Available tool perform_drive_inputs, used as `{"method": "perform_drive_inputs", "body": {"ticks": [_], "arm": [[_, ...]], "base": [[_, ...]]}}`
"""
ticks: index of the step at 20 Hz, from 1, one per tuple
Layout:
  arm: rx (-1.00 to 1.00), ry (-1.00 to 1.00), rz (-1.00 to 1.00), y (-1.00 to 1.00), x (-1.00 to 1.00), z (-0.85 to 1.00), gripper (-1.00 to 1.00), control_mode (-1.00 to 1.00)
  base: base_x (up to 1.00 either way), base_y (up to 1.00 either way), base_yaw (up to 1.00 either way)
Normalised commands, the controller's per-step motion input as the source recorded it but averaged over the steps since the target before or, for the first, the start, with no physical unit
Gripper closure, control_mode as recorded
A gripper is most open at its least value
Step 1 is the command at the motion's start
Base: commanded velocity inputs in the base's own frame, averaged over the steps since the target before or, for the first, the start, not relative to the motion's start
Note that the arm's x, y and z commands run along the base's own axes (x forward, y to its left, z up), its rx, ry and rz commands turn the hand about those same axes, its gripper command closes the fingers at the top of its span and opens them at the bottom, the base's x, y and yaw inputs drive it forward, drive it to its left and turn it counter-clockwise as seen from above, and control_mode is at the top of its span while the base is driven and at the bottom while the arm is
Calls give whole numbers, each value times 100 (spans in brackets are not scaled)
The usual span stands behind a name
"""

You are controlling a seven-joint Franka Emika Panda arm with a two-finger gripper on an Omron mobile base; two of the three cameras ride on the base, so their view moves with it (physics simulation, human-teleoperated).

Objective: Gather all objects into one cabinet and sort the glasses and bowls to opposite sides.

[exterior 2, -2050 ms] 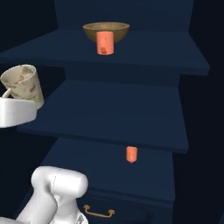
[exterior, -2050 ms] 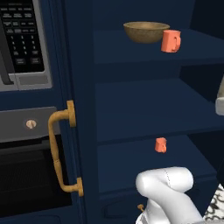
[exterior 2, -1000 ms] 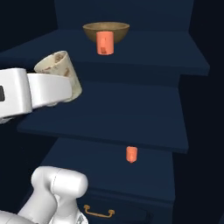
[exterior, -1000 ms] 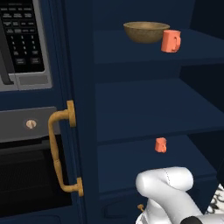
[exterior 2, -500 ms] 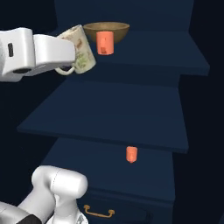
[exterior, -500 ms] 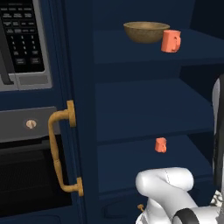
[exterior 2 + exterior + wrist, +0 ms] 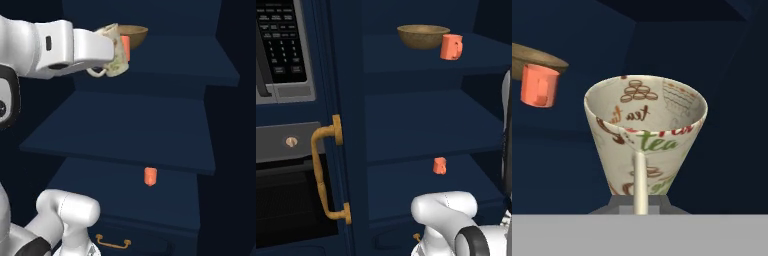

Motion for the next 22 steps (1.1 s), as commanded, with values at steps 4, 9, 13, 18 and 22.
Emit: {"method": "perform_drive_inputs", "body": {"ticks": [4, 9, 13, 18, 22], "arm": [[3, -16, 0, -29, 48, 0, 100, -100], [5, -3, 0, -32, 53, 0, 100, -100], [11, 0, 0, -36, 43, 0, 100, -100], [17, 0, 0, -32, 39, 0, 100, -100], [20, 0, 0, -14, 24, -7, 100, -100]], "base": [[0, 0, 0], [0, 0, 0], [0, 0, 0], [0, 0, 0], [0, 0, 0]]}}
